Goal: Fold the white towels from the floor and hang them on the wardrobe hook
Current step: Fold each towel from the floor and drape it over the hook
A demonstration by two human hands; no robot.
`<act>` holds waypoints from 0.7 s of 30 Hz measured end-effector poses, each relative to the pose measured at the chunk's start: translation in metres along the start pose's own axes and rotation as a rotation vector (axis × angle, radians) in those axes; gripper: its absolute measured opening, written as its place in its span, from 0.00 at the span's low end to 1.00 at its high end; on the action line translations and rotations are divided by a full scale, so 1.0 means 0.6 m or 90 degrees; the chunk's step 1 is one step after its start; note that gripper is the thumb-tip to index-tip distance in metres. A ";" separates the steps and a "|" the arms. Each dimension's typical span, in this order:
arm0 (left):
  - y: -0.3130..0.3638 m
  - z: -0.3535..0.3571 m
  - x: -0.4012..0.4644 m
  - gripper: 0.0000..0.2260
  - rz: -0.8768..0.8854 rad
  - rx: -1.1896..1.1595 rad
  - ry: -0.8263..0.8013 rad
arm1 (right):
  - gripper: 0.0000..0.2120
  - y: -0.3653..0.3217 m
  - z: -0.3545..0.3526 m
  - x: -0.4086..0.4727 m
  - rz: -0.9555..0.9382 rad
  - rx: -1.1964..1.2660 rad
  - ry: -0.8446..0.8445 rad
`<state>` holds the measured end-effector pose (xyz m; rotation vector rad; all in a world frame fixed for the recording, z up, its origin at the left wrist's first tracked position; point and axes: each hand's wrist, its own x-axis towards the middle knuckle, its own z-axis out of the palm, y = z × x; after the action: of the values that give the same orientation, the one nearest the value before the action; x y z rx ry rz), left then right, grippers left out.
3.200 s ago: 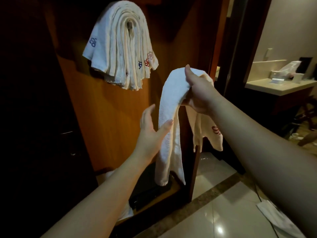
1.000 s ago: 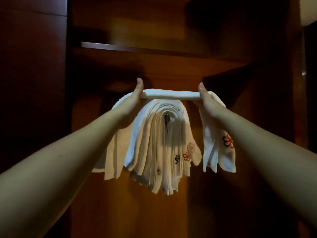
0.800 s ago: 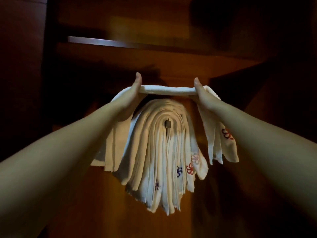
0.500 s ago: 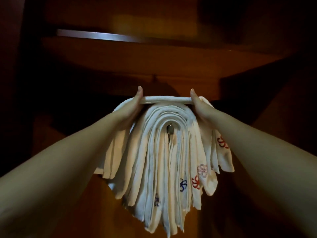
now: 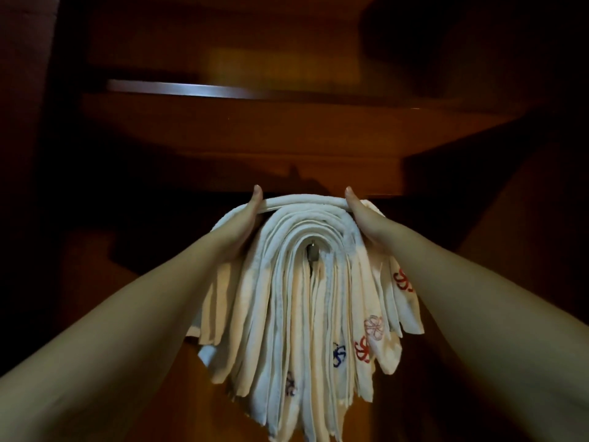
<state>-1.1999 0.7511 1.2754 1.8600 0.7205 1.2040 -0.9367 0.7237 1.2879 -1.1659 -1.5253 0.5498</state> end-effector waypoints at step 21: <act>-0.225 0.033 -0.320 0.42 -0.340 -0.046 0.315 | 0.38 0.197 0.053 -0.329 0.270 -0.164 0.032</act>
<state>-1.2615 0.6643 1.0654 1.1919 1.3240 1.3054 -0.9346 0.6061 1.0877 -1.7099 -1.3365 0.6079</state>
